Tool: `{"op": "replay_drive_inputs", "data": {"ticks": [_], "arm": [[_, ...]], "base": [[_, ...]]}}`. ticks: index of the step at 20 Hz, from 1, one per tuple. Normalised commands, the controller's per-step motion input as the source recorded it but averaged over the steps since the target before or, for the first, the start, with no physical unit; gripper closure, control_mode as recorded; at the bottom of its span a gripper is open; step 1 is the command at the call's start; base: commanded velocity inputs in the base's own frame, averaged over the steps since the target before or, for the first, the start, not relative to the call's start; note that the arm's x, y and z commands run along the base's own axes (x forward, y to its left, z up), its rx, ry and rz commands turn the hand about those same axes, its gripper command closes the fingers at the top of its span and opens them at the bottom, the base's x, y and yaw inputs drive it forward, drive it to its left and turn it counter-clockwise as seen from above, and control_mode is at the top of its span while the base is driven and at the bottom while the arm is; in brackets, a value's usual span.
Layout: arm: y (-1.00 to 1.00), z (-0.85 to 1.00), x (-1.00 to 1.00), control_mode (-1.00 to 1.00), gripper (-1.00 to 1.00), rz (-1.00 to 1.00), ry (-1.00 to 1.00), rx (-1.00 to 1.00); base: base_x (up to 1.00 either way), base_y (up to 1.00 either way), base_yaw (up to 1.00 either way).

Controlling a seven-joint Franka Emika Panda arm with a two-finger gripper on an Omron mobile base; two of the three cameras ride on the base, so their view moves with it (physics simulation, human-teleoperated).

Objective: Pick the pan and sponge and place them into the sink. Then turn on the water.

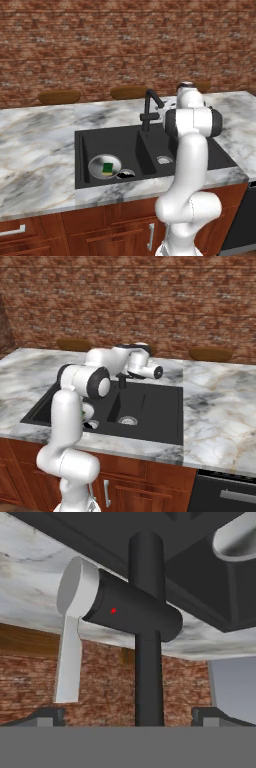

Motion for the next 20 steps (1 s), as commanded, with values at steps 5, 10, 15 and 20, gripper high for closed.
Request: {"op": "replay_drive_inputs", "data": {"ticks": [5,10,15,20], "arm": [[-0.06,-0.17,0.31,-1.0,-1.0,0.0,0.0,0.05],[-0.07,-0.25,0.31,-1.0,-1.0,0.0,0.0,0.04],[-0.03,-0.28,0.22,-1.0,-1.0,0.0,0.0,0.03],[0.0,-0.44,0.0,-1.0,-1.0,0.01,0.0,0.0]], "base": [[0.0,0.0,0.0],[0.0,0.0,0.0],[0.0,0.0,0.0],[0.0,0.0,0.0]]}}
